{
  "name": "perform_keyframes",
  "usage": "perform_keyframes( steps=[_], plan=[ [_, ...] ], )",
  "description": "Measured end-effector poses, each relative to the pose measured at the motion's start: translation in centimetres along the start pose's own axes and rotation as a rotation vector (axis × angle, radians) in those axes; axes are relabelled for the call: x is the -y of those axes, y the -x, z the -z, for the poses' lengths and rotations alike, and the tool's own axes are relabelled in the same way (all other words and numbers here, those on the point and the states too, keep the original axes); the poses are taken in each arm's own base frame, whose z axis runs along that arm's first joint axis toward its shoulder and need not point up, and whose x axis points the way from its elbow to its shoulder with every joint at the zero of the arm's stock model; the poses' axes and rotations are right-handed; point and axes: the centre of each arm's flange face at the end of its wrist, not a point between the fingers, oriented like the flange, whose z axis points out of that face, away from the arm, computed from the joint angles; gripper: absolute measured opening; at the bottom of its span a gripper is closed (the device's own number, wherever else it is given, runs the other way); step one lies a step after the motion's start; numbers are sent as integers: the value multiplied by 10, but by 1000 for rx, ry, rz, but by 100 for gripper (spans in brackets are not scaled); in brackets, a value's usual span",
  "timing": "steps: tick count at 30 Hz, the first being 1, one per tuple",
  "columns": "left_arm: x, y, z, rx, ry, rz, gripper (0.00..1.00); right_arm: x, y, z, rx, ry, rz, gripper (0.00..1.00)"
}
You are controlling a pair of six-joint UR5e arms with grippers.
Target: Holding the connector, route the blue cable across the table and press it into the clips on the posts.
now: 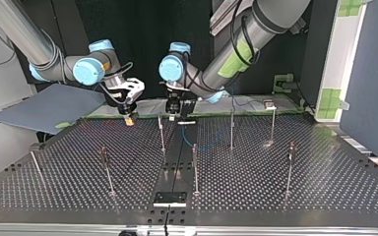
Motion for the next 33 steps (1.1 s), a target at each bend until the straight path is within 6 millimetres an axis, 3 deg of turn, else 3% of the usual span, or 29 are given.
perform_keyframes(
  steps=[29,31,33],
  plan=[
    [-45,32,-49,9,-13,18,0,-42,-18,-16,-69,19,-26,0],
    [-46,34,-51,3,-12,16,3,-45,-20,-17,-72,20,-26,0],
    [-46,36,-52,-2,-15,15,18,-49,-22,-18,-78,22,-25,0]
  ],
)
